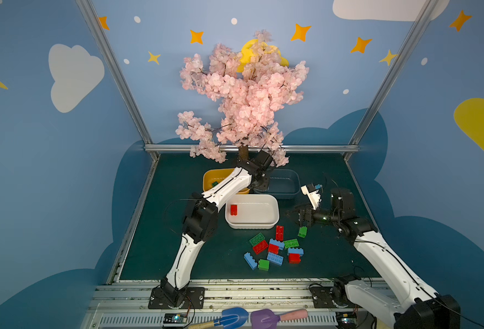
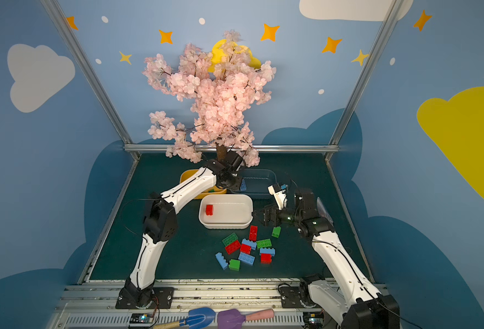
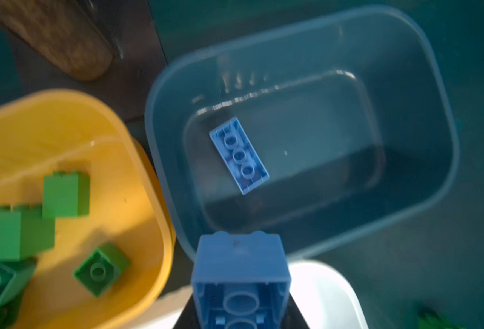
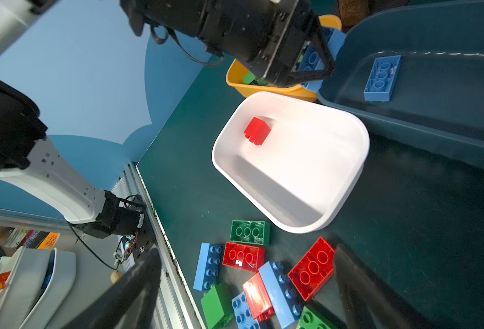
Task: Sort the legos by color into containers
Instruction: 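Carry the blue brick with the left gripper and drop it into the dark teal tub, then return the left gripper to the pile and grasp another blue brick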
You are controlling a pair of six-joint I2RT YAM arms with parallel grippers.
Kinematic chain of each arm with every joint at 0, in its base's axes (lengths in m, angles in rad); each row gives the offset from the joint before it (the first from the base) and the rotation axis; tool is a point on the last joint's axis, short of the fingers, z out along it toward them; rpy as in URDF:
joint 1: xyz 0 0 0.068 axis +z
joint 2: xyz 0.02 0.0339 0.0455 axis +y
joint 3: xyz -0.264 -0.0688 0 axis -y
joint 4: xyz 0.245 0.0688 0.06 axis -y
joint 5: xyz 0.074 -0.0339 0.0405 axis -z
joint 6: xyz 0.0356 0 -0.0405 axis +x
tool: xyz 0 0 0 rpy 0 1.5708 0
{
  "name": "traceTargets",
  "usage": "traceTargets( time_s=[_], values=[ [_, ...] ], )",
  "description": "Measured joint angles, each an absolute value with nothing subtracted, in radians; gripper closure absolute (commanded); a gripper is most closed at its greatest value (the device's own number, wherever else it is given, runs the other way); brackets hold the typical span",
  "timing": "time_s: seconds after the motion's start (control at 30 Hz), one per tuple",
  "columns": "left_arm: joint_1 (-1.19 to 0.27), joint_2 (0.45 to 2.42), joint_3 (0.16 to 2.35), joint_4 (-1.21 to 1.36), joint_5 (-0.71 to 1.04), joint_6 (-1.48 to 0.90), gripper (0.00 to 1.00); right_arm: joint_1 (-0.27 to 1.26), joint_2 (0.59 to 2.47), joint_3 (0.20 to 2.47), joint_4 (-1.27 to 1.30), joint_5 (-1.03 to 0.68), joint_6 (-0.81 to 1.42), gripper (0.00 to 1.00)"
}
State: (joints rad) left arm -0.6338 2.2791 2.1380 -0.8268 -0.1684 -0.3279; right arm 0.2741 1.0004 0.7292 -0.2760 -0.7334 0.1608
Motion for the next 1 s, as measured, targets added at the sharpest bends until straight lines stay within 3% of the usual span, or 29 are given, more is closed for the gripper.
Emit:
traceTargets(
  time_s=[0.3, 0.5, 0.7, 0.83, 1.0],
  values=[
    [-0.604, 2.413, 2.25, -0.78, -0.213, -0.305, 0.62, 0.259, 0.998, 0.729, -0.273, -0.736, 0.16, 0.07],
    [-0.602, 2.421, 2.259, -0.776, -0.21, -0.302, 0.46, 0.256, 0.998, 0.728, -0.273, -0.743, 0.16, 0.07],
    [-0.603, 2.415, 2.263, -0.795, -0.171, -0.302, 0.36, 0.256, 0.998, 0.728, -0.273, -0.747, 0.16, 0.07],
    [-0.608, 2.353, 2.214, -0.838, -0.133, -0.311, 0.29, 0.256, 0.997, 0.725, -0.272, -0.75, 0.16, 0.07],
    [-0.651, 2.12, 1.979, -0.87, -0.104, -0.347, 0.24, 0.256, 0.984, 0.709, -0.272, -0.752, 0.162, 0.07]
  ],
)
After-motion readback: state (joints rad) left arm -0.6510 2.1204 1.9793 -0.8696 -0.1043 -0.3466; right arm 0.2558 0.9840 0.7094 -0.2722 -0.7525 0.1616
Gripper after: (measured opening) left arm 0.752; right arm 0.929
